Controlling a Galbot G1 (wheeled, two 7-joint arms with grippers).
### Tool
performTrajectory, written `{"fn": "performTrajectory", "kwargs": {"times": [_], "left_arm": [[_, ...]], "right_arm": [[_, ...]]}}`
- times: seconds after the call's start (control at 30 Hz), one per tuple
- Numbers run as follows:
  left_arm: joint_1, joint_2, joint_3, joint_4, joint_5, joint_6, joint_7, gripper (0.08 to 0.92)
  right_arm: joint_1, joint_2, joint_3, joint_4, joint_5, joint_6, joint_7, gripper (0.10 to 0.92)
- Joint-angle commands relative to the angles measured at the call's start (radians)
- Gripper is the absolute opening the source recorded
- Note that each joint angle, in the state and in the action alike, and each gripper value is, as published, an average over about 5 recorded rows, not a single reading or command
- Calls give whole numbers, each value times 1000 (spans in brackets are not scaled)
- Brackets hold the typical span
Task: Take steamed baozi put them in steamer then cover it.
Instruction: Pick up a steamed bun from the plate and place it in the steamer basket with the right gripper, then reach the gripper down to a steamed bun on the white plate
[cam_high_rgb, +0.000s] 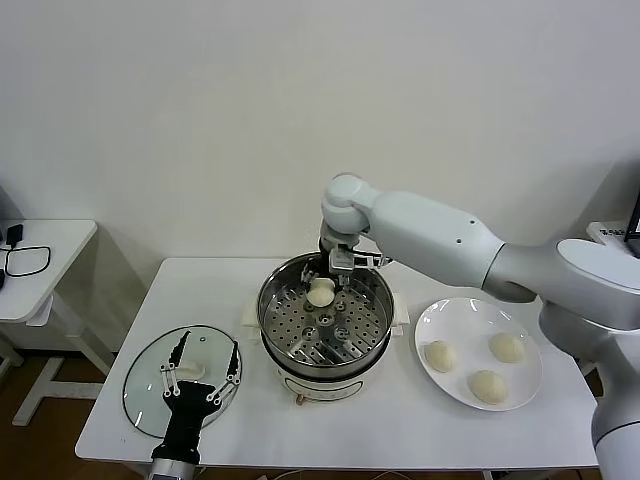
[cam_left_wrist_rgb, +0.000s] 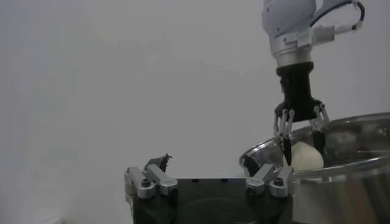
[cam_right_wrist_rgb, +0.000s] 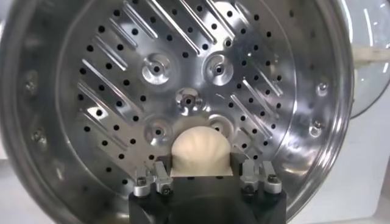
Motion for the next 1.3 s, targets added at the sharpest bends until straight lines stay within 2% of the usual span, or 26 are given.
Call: {"fn": "performTrajectory", "kwargs": {"times": [0.03, 0.13, 0.27, 0.37, 0.53, 0.7, 0.8, 0.93, 1.07, 1.3], "left_arm": [[1, 0, 0, -1, 0, -1, 0, 823], [1, 0, 1, 0, 0, -1, 0, 823], [0, 0, 1, -1, -1, -1, 0, 823], [1, 1, -1, -2, -1, -1, 0, 823], [2, 6, -2, -5, -1, -1, 0, 823], [-2, 12, 7, -5, -1, -2, 0, 823], [-5, 15, 15, -5, -1, -3, 0, 823], [-10, 19, 23, -3, 0, -3, 0, 823], [-10, 22, 24, -2, 0, -3, 0, 823], [-7, 18, 18, -5, 0, -1, -1, 823]], "right_arm": [[-27, 25, 15, -23, -71, 7, 6, 654], [-25, 22, 13, -21, -62, 4, 7, 679], [-10, 2, 8, -4, -10, -16, 4, 774], [16, -40, 11, 30, 71, -52, -12, 814], [150, -173, -32, 98, 350, -219, -73, 822], [337, -333, -180, 95, 739, -518, -103, 823], [393, -427, -281, 81, 889, -666, -99, 823], [391, -545, -380, 83, 945, -760, -94, 823], [323, -630, -437, 95, 936, -792, -74, 823], [133, -677, -423, 108, 881, -799, -9, 823]]}}
